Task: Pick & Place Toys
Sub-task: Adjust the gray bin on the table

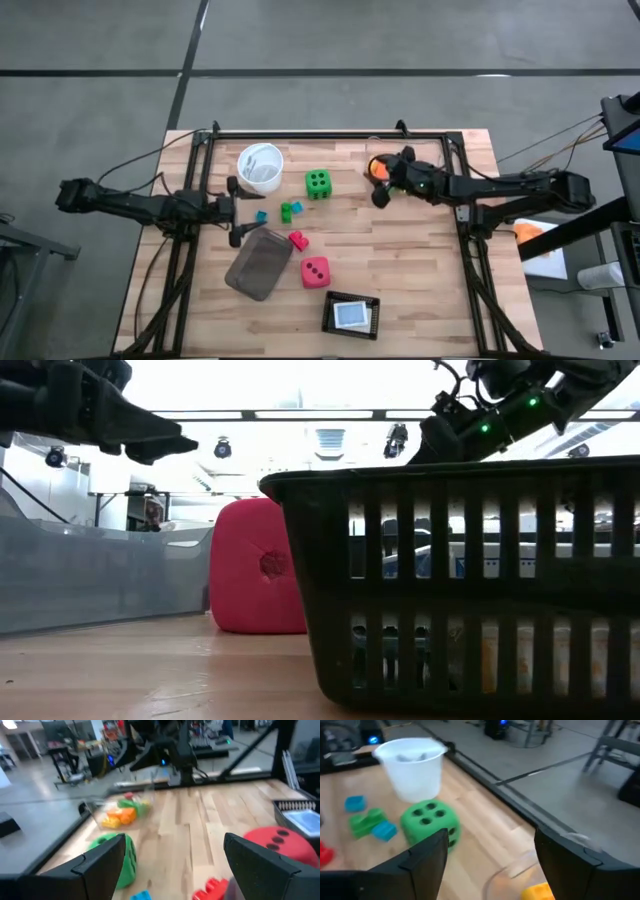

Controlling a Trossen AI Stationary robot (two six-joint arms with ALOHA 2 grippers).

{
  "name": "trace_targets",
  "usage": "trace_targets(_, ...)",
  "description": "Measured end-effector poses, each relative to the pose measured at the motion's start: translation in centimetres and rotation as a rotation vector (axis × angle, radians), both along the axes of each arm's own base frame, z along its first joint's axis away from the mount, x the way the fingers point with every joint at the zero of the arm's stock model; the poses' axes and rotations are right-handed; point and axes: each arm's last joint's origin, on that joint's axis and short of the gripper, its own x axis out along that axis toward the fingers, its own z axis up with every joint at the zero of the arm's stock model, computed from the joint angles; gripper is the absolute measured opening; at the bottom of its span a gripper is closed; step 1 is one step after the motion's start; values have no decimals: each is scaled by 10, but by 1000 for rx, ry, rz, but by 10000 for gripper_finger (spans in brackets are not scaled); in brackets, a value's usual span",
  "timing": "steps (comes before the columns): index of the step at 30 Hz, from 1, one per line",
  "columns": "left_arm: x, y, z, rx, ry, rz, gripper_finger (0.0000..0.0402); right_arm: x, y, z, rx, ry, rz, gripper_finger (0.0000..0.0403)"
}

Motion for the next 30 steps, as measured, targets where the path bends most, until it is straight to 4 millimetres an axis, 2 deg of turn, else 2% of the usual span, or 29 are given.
trace_targets(6, 15, -3, 4, -10, 147, -37, 334, 9, 19, -12, 7, 51, 80, 264)
trace_targets(12, 46, -6, 7, 10, 311, -29, 334, 15, 32, -19, 13, 79, 130, 248)
trace_targets(17, 77, -6, 6, 63, 473, 12, 334, 18, 43, -17, 8, 53, 175, 245)
trace_targets(24, 118, 0, 3, 145, 606, 83, 334, 17, 56, -15, -18, 44, 188, 245)
trace_targets(30, 134, 0, -9, 165, 773, 49, 334, 17, 64, -15, -23, 46, 209, 245)
